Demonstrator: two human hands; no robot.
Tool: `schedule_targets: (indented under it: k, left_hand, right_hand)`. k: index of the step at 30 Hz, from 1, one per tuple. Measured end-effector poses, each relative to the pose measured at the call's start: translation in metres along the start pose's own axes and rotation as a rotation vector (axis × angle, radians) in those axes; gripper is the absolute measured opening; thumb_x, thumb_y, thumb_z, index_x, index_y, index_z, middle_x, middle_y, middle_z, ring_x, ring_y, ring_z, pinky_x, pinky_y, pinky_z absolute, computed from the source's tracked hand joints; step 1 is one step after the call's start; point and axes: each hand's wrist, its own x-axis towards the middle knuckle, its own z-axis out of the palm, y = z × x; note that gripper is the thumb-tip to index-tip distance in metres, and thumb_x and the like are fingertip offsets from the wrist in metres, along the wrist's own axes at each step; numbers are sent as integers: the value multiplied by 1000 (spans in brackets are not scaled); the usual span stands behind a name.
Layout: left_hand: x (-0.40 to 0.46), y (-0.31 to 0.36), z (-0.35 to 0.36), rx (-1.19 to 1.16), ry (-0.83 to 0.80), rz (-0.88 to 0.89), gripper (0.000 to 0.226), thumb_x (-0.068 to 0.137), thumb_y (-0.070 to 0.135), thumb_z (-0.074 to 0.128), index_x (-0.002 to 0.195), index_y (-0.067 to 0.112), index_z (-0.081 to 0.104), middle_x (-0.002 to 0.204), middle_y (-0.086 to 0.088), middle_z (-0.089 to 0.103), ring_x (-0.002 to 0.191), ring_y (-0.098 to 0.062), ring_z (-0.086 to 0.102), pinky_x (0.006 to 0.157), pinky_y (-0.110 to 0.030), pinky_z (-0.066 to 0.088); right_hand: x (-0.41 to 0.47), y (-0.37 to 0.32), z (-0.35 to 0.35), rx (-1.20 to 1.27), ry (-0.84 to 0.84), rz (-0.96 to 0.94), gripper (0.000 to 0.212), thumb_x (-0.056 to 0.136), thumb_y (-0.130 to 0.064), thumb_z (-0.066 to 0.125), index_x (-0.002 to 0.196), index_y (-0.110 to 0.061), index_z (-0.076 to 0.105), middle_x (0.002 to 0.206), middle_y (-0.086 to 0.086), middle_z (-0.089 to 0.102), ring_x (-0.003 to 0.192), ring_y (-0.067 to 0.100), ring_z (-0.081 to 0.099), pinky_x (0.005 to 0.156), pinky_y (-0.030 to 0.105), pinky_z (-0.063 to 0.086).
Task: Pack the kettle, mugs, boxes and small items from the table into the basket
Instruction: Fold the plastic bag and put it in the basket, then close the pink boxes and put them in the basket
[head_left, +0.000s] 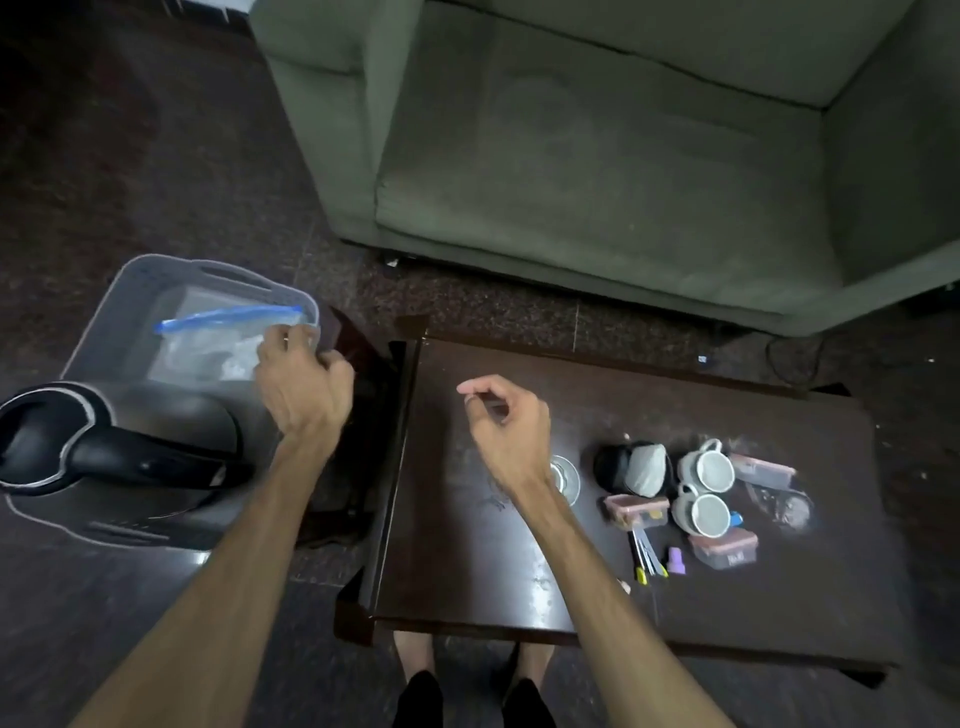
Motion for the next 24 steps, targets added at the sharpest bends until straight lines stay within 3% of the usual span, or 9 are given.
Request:
schedule_targets:
  k: [5,8,15,19,22,24]
  left_hand:
    - [-74,59,23,-133,-201,96,18,85,11,64,96,14,77,100,-9,69,97,-34,67,89,-42,53]
    - [-123,95,41,-138,-351,170,16,86,17,66,97,20,77,100,-1,69,96,-28,68,87,-39,55]
    - [-218,136,64,-83,-515,245,41,80,20,75,121,15,70,126,-1,64,118,-26,59,106,-42,48]
    - [-258,140,74,6,-507,217,50,75,18,78,124,15,68,127,-3,62,117,-30,59,103,-47,50]
    - [-274,142,84,81,-502,183,67,73,22,84,135,12,60,138,-6,58,128,-30,55,104,-47,49]
    - [-278,145,91,154,-516,168,81,72,27,88,142,10,52,149,-8,50,140,-30,47,108,-50,48]
  right_hand:
    - [-12,22,-50,114,78,74,21,94,-13,66,92,-28,80,89,-14,80,83,1,73,74,12,53]
    - [-19,44,-85,154,137,114,20,94,-11,67,90,-25,81,89,-12,80,84,-1,73,75,12,53]
    - [-54,104,-167,184,258,221,18,93,-11,67,91,-23,81,89,-8,80,83,7,74,75,22,57]
    - [-76,142,-209,169,292,320,15,94,-7,68,89,-16,78,80,-9,76,73,-5,70,69,13,51]
    - [-87,174,-228,62,310,406,9,89,-18,71,85,-24,78,83,-11,78,82,4,72,82,33,59]
    - [-87,186,-238,43,322,449,3,87,-21,75,86,-23,76,83,-11,77,83,10,73,87,38,60]
